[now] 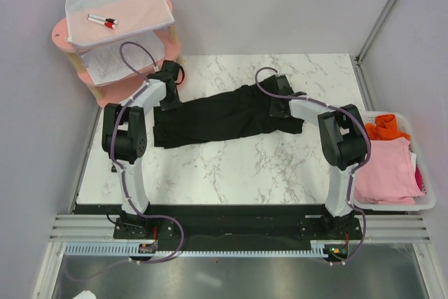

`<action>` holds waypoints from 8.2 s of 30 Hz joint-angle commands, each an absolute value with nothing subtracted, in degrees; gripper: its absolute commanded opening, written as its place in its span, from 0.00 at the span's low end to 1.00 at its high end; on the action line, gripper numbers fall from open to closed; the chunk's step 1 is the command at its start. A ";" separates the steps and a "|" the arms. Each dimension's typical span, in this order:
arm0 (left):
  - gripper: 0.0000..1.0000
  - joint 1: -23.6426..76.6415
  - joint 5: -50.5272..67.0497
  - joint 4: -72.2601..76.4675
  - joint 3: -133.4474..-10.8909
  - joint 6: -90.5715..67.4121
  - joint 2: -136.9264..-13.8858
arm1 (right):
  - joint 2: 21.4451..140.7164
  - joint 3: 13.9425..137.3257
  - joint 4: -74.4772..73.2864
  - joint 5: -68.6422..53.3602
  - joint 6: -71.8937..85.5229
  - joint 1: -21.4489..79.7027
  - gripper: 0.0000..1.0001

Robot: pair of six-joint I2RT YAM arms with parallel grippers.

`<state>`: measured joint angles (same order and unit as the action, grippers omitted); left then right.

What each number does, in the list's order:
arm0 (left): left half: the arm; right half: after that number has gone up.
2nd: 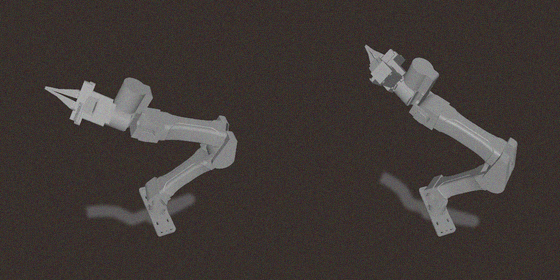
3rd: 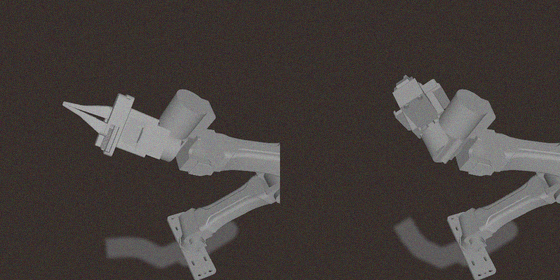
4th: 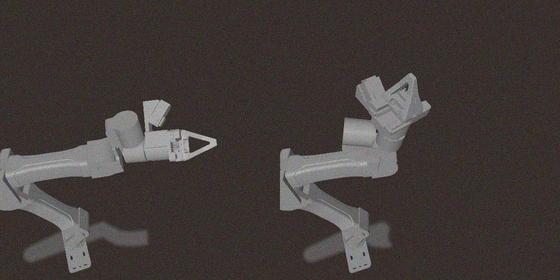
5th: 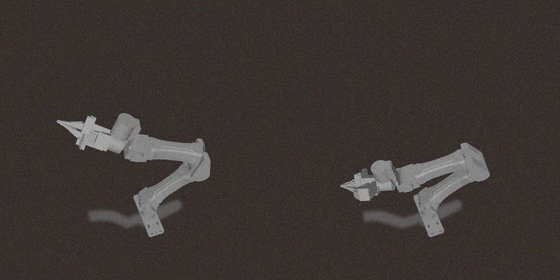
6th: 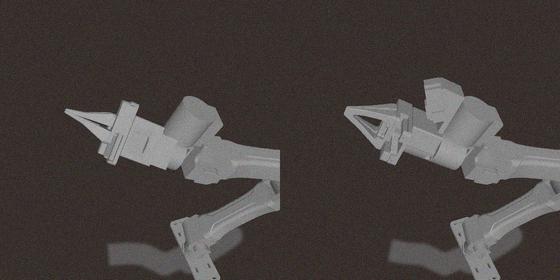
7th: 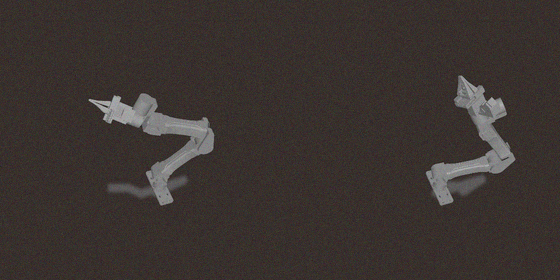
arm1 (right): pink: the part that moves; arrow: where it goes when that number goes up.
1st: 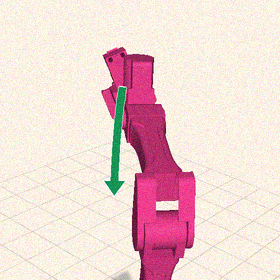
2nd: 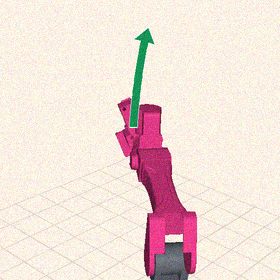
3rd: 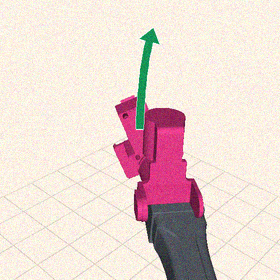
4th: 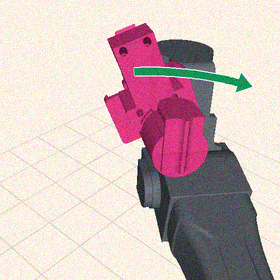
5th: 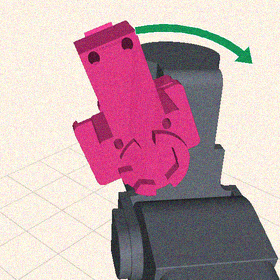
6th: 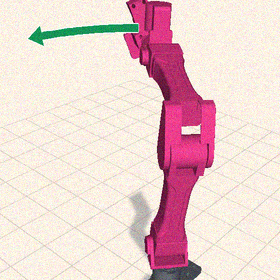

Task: Fold and stack the t-shirts
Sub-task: Rotate the tshirt 90 degrees, then grab the bottom of the folded rectangular tshirt with both arms

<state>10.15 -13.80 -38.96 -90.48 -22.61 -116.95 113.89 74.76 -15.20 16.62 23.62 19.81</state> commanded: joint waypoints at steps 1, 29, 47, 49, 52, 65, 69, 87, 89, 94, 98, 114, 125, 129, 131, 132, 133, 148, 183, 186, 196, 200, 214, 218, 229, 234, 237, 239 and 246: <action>0.02 9.93 -17.57 -43.06 -93.86 -20.47 -122.34 | 117.24 78.83 -15.29 17.05 24.61 19.34 0.00; 0.02 35.75 -7.57 -50.54 -75.59 -28.39 -116.46 | 149.40 131.11 -28.48 -3.51 13.10 15.91 0.00; 0.02 39.73 -17.40 -51.86 -82.52 -31.91 -97.21 | 118.40 105.51 -16.52 -10.28 15.81 18.01 0.00; 0.02 38.24 -17.58 -51.85 -82.88 -31.12 -97.64 | 114.46 101.01 -16.44 -11.77 16.17 19.68 0.00; 0.02 35.61 -16.88 -50.80 -82.79 -30.06 -98.52 | 111.89 91.97 -18.10 -10.73 14.07 27.04 0.00; 0.02 19.87 -1.93 -41.92 -72.78 -24.61 -94.31 | 113.29 74.71 -15.64 -10.46 17.31 46.93 0.00; 0.02 19.25 -1.41 -40.96 -70.49 -24.70 -94.31 | 115.13 73.83 -15.73 -11.69 18.54 47.46 0.00; 0.02 17.67 -0.62 -39.29 -67.33 -26.01 -96.24 | 107.49 58.72 -32.95 -1.86 24.96 48.60 0.00; 0.02 17.67 -0.26 -39.02 -66.80 -26.28 -96.50 | 106.61 58.62 -34.01 -0.45 24.35 48.60 0.00; 0.02 17.75 1.39 -37.10 -65.74 -25.67 -96.07 | 101.45 61.61 -34.02 0.95 21.45 48.60 0.00; 0.02 17.75 4.48 -34.72 -65.74 -24.52 -95.71 | 94.85 67.39 -31.39 4.05 20.13 45.64 0.00; 0.02 18.11 7.65 -32.17 -64.95 -23.91 -98.35 | 120.75 102.99 -22.50 -7.21 20.48 17.49 0.00; 0.02 18.28 7.82 -31.38 -64.42 -23.47 -98.70 | 138.42 120.31 -23.12 -5.63 20.57 13.89 0.00; 0.02 18.54 8.78 -30.94 -64.51 -23.38 -98.44 | 142.46 124.36 -23.47 -4.92 20.39 13.45 0.00; 0.02 19.07 9.66 -30.07 -64.25 -23.29 -97.57 | 143.96 126.99 -23.55 -4.57 20.22 13.36 0.00; 0.02 19.33 10.89 -29.45 -64.07 -23.29 -97.12 | 145.79 128.13 -23.82 -4.48 20.13 13.27 0.00; 0.02 20.03 11.68 -29.01 -63.90 -23.29 -96.60 | 146.77 130.93 -24.17 -4.31 19.95 13.36 0.00; 0.85 35.40 20.13 -18.99 -56.35 -29.79 -83.41 | 136.95 120.71 -17.94 -5.98 18.46 13.36 0.00; 0.53 57.39 14.50 -11.34 -43.33 -42.19 -84.99 | 119.97 96.68 -13.45 -9.23 21.18 12.22 0.01; 0.42 57.83 13.54 -11.25 -43.94 -42.19 -86.39 | 120.06 96.42 -13.36 -9.58 21.27 12.13 0.01; 0.02 58.10 12.22 -12.56 -43.68 -43.77 -79.12 | 120.67 95.54 -13.36 -10.63 21.18 12.13 0.01; 0.02 58.10 12.30 -14.68 -43.51 -44.47 -76.12 | 121.11 95.45 -13.18 -11.25 21.36 12.13 0.01; 0.02 58.18 13.10 -15.12 -37.27 -48.34 -76.38 | 121.72 92.37 -13.36 -12.92 21.97 12.13 0.01; 0.02 58.18 12.92 -15.12 -36.30 -48.60 -77.34 | 125.32 94.74 -14.41 -14.15 22.76 12.30 0.00; 0.91 59.59 4.32 -17.92 -36.82 -45.36 -63.31 | 120.78 88.01 -13.02 -14.06 22.76 12.83 0.00; 1.00 56.45 -5.19 -25.91 -38.06 -44.21 -59.68 | 105.67 72.73 -11.08 -16.08 24.25 13.62 0.04; 1.00 51.00 -3.17 -25.93 -37.10 -42.63 -62.22 | 97.40 63.68 -10.02 -18.71 25.65 15.11 0.19; 1.00 48.35 -1.42 -25.49 -36.65 -41.49 -64.50 | 91.43 59.26 -9.41 -20.82 26.89 16.17 0.33; 0.88 37.72 4.39 -22.41 -33.41 -38.76 -67.59 | 77.18 42.65 -11.24 -27.24 33.22 21.70 0.61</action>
